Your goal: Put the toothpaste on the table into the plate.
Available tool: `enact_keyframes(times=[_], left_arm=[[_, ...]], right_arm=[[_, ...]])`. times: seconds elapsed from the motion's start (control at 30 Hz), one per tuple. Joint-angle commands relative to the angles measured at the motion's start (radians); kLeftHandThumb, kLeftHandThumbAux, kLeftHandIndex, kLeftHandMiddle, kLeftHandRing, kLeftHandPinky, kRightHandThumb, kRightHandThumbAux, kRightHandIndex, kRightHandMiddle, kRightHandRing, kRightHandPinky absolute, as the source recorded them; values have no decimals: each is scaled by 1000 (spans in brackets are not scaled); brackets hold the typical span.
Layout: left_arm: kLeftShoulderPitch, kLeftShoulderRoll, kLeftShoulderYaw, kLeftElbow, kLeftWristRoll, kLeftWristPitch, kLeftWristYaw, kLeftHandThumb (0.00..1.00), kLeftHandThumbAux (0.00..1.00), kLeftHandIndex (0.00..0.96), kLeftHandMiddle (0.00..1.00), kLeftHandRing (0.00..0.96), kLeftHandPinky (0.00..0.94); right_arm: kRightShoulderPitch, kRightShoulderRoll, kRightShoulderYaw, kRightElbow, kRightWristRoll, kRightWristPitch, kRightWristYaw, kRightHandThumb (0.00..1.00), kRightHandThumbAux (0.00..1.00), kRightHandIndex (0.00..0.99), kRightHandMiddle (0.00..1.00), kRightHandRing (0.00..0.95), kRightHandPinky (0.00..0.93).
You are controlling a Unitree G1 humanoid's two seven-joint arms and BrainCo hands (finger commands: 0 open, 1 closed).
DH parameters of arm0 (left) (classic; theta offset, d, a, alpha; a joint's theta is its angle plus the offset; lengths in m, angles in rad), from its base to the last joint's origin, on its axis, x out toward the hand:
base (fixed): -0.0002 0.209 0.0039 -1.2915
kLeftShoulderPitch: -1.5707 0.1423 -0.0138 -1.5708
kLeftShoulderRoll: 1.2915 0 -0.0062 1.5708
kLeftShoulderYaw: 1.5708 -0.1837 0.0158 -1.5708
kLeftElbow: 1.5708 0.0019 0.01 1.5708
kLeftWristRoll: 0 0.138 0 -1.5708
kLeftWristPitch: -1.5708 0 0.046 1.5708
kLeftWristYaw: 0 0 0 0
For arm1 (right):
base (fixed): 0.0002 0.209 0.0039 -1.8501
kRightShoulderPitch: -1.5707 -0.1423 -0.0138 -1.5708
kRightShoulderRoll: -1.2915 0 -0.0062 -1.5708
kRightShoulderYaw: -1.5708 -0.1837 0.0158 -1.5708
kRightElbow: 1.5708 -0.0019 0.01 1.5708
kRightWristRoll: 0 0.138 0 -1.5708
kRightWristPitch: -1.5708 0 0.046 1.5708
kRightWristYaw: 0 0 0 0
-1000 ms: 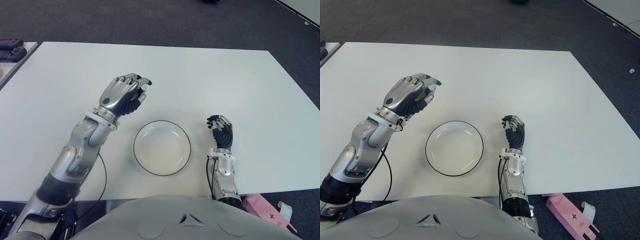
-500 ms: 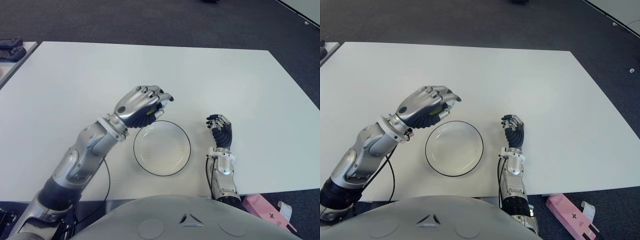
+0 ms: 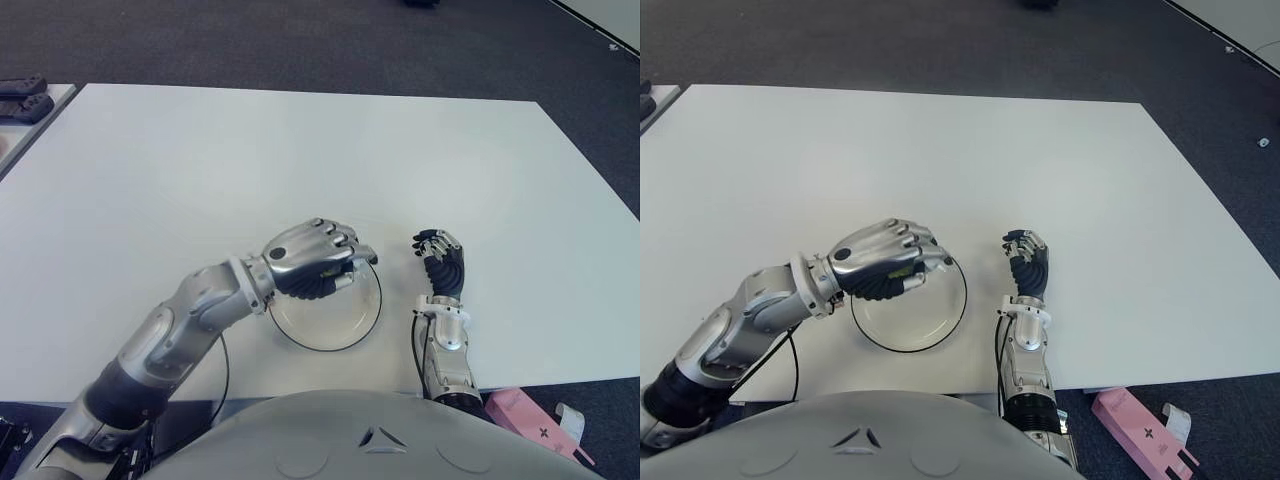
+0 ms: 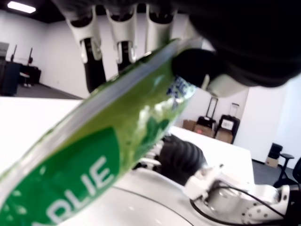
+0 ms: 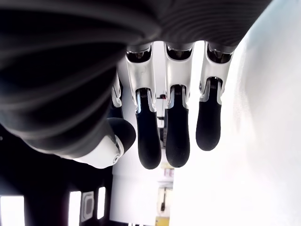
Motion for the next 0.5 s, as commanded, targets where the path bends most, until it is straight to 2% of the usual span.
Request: enact_keyframes(times=[0.03, 0.13, 0.23, 0.3, 0.5], left_arm=[[-3, -8, -43, 45, 2, -8, -44, 846, 672, 397, 564, 878, 882], [-17, -8, -63, 115, 23, -60, -13, 846, 672, 399, 568, 880, 884], [-20, -29, -110, 242, 110, -111, 72, 846, 671, 402, 572, 882, 886], [-12, -45, -132, 288, 153, -116, 107, 846, 670, 404, 573, 883, 887], [5, -73, -145, 322, 195, -104, 142, 846, 669, 405, 572, 883, 887]], right_arm=[[15, 5, -1, 12, 12, 11, 3, 706, 729, 431, 507, 498, 492], [15, 4, 0, 14, 11, 7, 3, 706, 729, 431, 507, 498, 493], [17, 5, -1, 13, 13, 5, 4, 708, 729, 431, 508, 501, 499], [19, 6, -1, 11, 14, 6, 4, 708, 729, 432, 508, 503, 504], [26, 10, -2, 1, 16, 11, 3, 710, 729, 432, 506, 506, 508]])
